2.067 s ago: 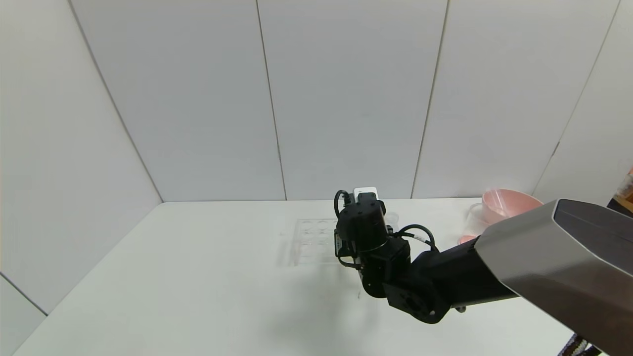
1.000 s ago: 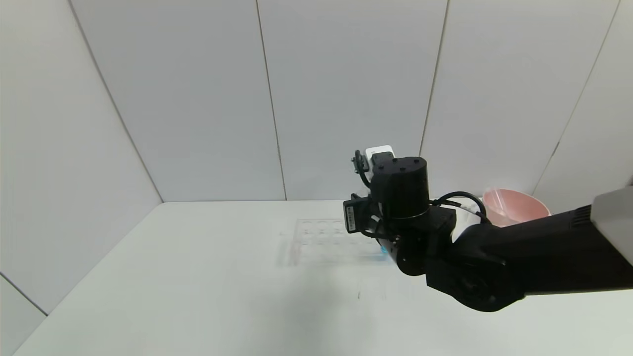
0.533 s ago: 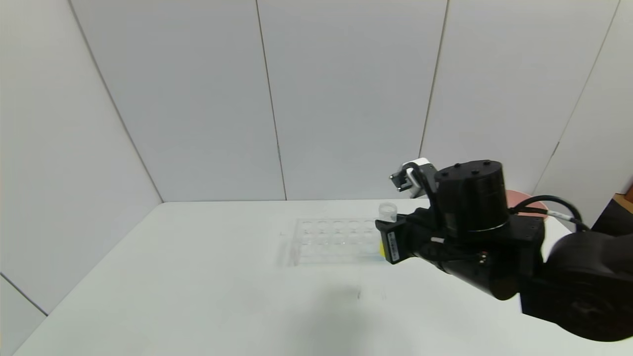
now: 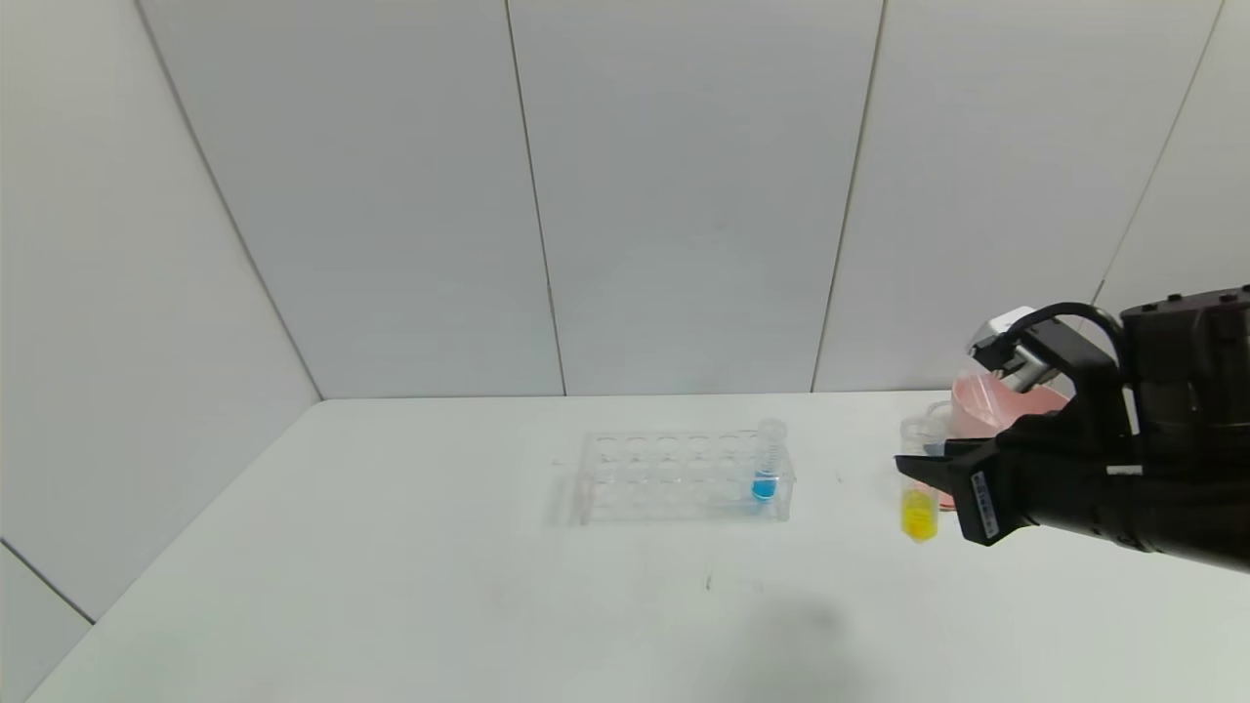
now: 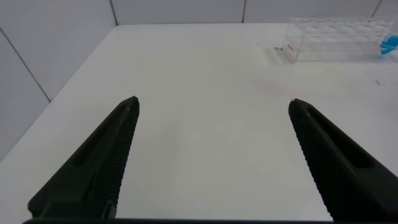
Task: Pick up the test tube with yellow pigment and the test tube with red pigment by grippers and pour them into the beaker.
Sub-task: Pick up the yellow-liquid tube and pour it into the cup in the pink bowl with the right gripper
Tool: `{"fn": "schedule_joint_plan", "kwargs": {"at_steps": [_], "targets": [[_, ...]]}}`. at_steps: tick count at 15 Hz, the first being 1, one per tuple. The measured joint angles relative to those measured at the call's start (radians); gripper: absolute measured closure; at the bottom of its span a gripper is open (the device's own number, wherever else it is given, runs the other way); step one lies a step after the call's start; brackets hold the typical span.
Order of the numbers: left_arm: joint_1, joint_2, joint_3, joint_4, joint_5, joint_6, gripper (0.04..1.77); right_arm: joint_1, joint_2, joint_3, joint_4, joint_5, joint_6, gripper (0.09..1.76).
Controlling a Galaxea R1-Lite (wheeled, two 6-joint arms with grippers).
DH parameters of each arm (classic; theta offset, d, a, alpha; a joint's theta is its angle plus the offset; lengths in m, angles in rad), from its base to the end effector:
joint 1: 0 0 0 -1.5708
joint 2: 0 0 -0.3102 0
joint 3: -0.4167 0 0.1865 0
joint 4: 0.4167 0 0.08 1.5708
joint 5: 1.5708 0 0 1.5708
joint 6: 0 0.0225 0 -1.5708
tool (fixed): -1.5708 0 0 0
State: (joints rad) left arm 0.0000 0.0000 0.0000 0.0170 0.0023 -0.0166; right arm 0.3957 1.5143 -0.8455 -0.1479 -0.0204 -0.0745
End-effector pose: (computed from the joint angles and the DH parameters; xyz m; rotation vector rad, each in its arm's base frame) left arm -0.0372 0.0001 0.0737 -0.0166 0.0170 0.0024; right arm 0.2327 0.0967 0.2122 -0.1802 0.4991 0.3859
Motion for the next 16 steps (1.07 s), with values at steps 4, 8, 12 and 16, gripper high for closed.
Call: {"fn": "schedule_joint_plan", "kwargs": {"at_steps": [4,8,12,16], "targets": [[0.0,0.0,0.0,0.0,0.0,0.0,0.09,-0.254,-0.011,-0.02,0.058,0.146,-0.183,1.37],[0.0,0.0,0.0,0.0,0.0,0.0,0.09,-0.449,0.044,-0.118,0.179,0.251,-0.355,1.37],[0.0,0.0,0.0,0.0,0.0,0.0,0.09,-0.508,0.119,-0.256,0.306,0.253,-0.443,1.37],[0.0,0.0,0.0,0.0,0.0,0.0,0.09,-0.517,0.2,-0.418,0.481,0.178,-0.597,1.37]]}}
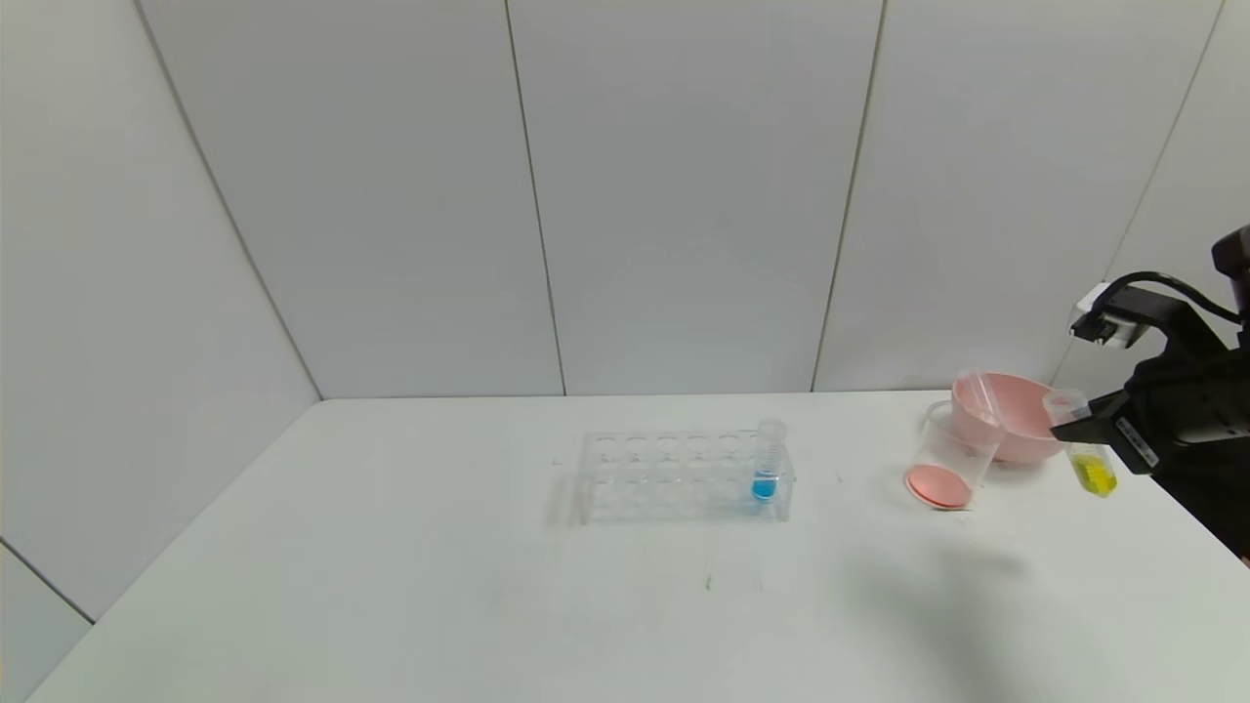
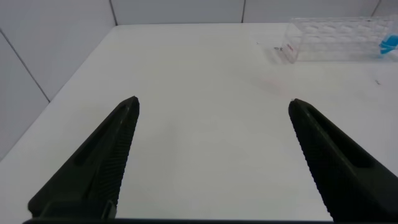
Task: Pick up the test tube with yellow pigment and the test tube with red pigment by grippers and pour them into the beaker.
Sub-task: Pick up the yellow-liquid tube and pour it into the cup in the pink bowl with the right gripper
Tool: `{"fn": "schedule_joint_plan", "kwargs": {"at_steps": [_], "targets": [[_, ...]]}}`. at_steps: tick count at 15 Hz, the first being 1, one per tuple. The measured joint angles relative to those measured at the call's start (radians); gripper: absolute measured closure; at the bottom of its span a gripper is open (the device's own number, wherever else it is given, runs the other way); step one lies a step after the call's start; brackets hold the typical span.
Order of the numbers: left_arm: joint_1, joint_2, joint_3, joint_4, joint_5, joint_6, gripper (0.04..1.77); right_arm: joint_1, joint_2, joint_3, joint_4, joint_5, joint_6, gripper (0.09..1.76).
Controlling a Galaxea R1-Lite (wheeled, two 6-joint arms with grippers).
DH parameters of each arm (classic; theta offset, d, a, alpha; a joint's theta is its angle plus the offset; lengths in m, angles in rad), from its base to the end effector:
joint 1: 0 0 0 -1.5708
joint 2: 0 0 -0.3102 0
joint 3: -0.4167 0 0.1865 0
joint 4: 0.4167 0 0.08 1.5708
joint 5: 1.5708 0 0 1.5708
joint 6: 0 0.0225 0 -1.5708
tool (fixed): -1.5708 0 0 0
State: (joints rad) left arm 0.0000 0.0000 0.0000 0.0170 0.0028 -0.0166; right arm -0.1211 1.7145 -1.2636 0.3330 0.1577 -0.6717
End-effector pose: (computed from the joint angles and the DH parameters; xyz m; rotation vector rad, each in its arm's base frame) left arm -0.0372 0.0001 0.0737 -0.0166 0.0170 0.0029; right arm 0.3014 -0.0331 0.2285 -0.5284 0.7302 0.2921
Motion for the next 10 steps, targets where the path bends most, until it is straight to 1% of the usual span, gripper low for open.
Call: {"fn": "schedule_joint_plan", "kwargs": {"at_steps": [2,5,7,10], "targets": [[0.0,0.0,0.0,0.0,0.0,0.0,0.09,0.001,0.037,-0.051,0.022,-0.041,-0.039,1.37],[0.0,0.0,0.0,0.0,0.0,0.0,0.09,0.003,0.085,-0.095,0.026,-0.11,-0.151,1.37],[0.0,0.0,0.0,0.0,0.0,0.0,0.09,0.014,0.114,-0.131,0.042,-0.149,-0.184,1.37],[0.0,0.0,0.0,0.0,0.0,0.0,0.09,0.043,0.15,-0.225,0.167,-0.174,-0.206,1.37]]}}
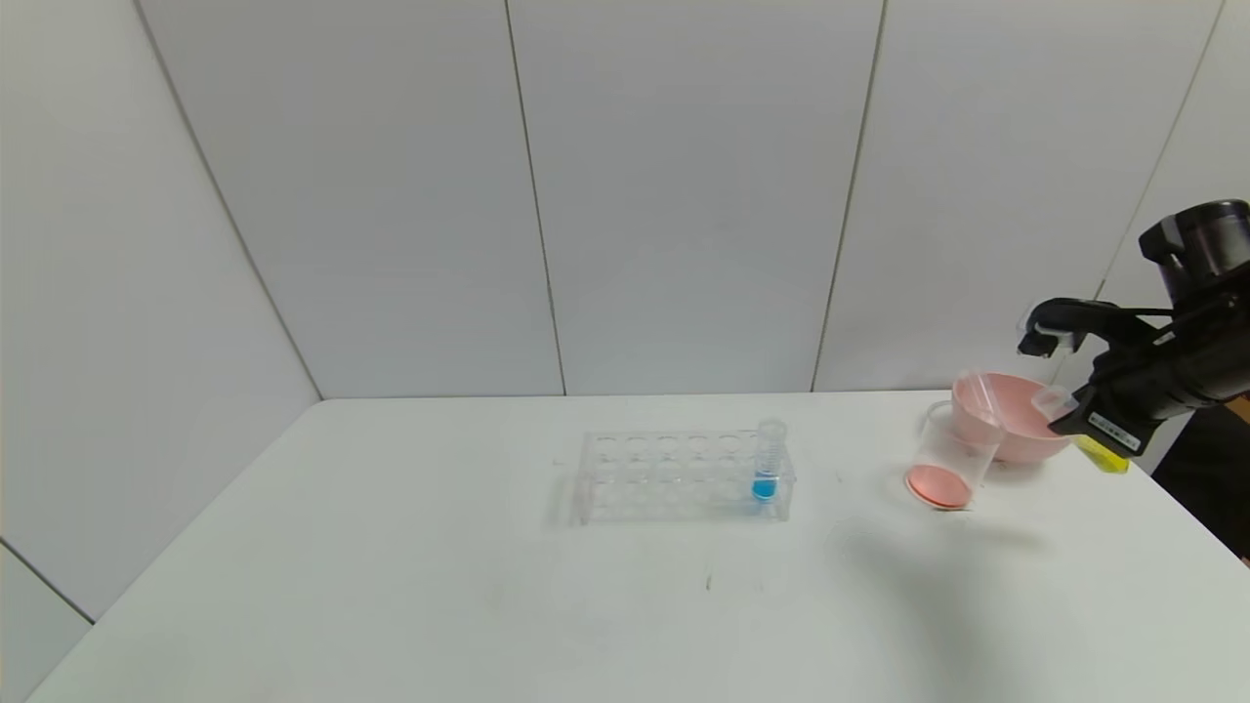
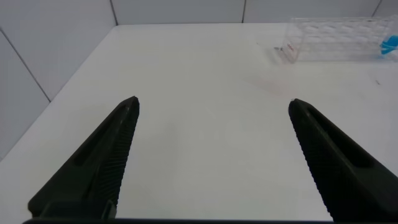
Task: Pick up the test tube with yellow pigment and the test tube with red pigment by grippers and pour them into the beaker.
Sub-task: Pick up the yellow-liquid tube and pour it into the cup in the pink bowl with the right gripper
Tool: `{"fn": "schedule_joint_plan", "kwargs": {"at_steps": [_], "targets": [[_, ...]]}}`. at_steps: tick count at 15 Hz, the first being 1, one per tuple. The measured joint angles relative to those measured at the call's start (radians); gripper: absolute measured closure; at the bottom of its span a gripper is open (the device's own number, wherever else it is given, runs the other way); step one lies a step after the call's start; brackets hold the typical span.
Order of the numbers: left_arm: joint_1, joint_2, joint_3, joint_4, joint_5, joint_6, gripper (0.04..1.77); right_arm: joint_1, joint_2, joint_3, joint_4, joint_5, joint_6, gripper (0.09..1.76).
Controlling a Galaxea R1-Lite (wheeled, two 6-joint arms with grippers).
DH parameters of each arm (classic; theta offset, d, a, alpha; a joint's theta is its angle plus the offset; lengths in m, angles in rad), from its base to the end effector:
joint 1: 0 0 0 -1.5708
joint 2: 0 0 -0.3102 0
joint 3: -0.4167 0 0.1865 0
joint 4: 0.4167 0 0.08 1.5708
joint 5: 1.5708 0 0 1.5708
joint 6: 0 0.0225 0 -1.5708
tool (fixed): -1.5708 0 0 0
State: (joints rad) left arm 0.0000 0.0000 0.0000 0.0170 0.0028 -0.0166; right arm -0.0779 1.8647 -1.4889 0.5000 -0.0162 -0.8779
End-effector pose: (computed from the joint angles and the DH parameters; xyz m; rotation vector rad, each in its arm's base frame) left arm -0.0372 0.0001 0.0737 -0.0166 0.0170 0.0029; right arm 0.3408 -0.0270 0.2258 -0.7922 0.8541 0.3010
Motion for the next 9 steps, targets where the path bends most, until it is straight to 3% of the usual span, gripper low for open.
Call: {"fn": "schedule_joint_plan", "kwargs": {"at_steps": [3,6,9], "targets": [[0.0,0.0,0.0,0.0,0.0,0.0,0.09,0.03,0.042,-0.094,0.047,-0.004,-0.015,1.37],[0.0,0.0,0.0,0.0,0.0,0.0,0.09,0.052,0.079,-0.141,0.056,-0.073,-0.075,1.37],[0.0,0.0,0.0,0.0,0.0,0.0,0.09,0.075,0.106,-0.196,0.148,-0.087,-0.089,1.37]]}}
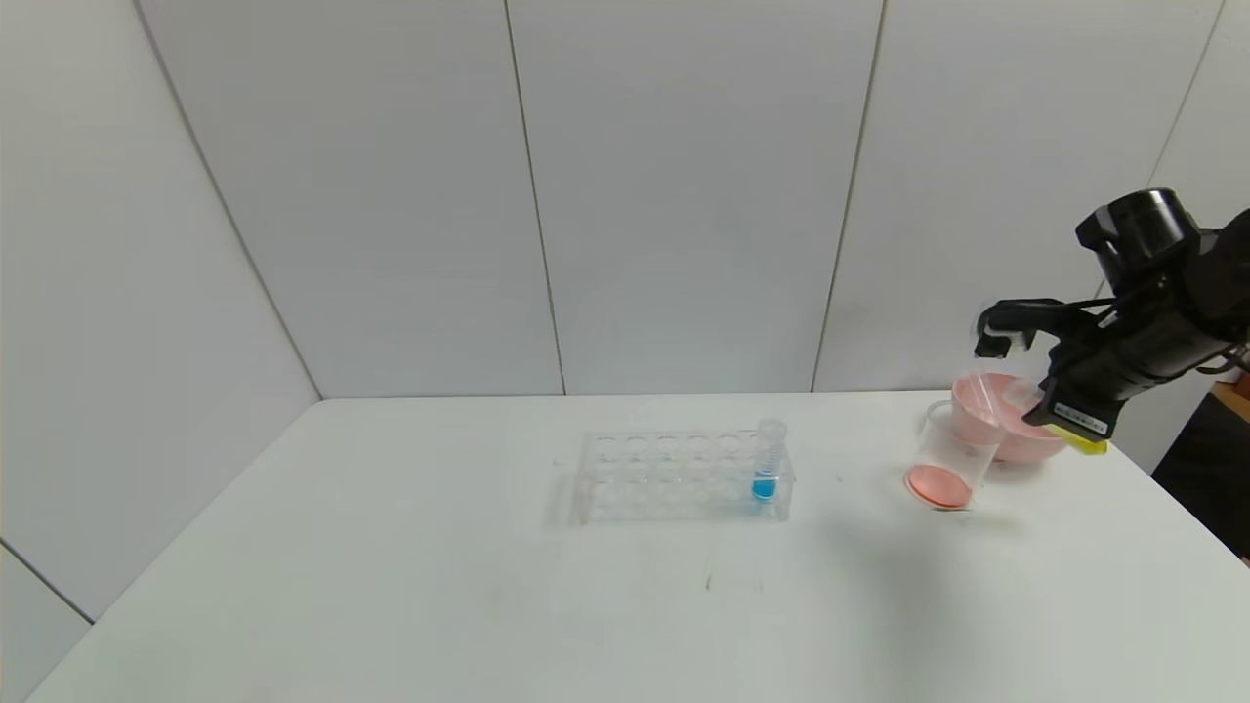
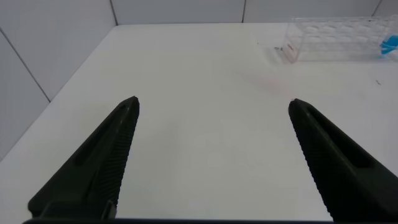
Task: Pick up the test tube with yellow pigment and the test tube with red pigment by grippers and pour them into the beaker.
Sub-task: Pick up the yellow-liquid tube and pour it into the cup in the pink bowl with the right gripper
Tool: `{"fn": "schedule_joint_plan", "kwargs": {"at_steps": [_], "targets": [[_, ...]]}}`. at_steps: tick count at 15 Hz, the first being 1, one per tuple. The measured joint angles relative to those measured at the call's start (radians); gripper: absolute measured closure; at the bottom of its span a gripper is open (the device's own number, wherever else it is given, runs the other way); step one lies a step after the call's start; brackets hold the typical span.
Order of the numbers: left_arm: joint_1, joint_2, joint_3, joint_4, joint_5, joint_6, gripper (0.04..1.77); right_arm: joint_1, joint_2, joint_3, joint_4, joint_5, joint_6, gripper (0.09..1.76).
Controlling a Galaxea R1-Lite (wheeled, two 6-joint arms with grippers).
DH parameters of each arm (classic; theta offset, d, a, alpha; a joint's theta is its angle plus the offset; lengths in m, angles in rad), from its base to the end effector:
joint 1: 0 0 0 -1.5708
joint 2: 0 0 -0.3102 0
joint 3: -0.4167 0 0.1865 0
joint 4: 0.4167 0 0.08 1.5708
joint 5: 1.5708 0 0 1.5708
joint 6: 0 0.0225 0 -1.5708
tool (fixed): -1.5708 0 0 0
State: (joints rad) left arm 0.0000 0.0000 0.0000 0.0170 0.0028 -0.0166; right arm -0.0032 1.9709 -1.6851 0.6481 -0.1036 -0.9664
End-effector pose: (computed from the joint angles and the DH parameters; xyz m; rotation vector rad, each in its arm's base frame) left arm -0.0372 0.0001 0.0737 -0.0166 0.0170 0.0029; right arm 0.3666 -0.0035 0.2277 -0.9388 0.9085 0.3603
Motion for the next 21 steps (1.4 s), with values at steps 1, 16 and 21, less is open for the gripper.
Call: {"fn": "schedule_joint_plan", "kwargs": {"at_steps": [1,16,21], "targets": [[0.0,0.0,0.0,0.0,0.0,0.0,0.09,0.006,0.007,-0.022,0.031,-0.019,-0.007,1.37],[0.0,0.0,0.0,0.0,0.0,0.0,0.09,0.056,0.069,-0.138,0.139,-0.134,-0.049,1.37],[0.0,0.0,0.0,0.0,0.0,0.0,0.09,0.079,0.117,-0.243,0.212,-0.246,-0.063,1.37]]}}
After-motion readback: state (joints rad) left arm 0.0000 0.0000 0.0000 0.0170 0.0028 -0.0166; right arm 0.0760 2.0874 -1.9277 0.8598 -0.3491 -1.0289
